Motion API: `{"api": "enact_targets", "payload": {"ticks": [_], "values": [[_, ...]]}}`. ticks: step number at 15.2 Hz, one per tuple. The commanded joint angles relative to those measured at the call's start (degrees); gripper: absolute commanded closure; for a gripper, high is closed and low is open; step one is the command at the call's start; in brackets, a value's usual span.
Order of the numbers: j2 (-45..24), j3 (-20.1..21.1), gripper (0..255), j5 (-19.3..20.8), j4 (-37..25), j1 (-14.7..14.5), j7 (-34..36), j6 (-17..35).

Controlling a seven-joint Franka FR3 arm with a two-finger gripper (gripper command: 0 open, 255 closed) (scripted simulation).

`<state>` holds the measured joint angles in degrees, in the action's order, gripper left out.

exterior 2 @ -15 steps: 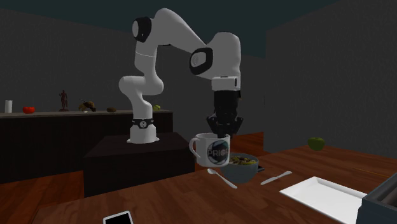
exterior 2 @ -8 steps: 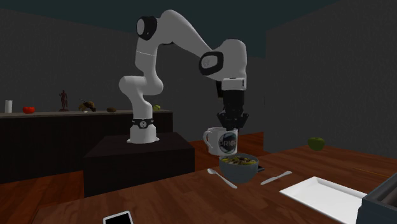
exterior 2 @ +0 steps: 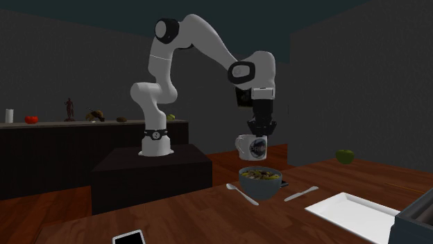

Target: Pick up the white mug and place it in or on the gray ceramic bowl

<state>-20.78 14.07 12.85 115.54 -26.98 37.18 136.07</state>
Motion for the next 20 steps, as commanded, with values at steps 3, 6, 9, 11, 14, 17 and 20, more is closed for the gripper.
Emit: {"api": "enact_targets", "payload": {"ticks": [3,6,9,11,14,17,20], "values": [[1.00,1.50,255,0.36,0.88,-3.62,5.42,-0.62],[0.39,2.17,255,0.97,0.69,-5.82,8.67,-0.54],[-1.23,1.74,255,1.84,0.95,-6.11,9.35,1.24],[-2.34,1.42,255,2.43,1.07,-6.33,9.81,2.41],[-4.07,0.91,255,3.33,1.14,-6.68,10.50,4.12],[-5.85,0.34,255,4.22,1.09,-7.08,11.20,5.79],[-7.69,-0.26,255,5.10,0.93,-7.50,11.90,7.42]]}}
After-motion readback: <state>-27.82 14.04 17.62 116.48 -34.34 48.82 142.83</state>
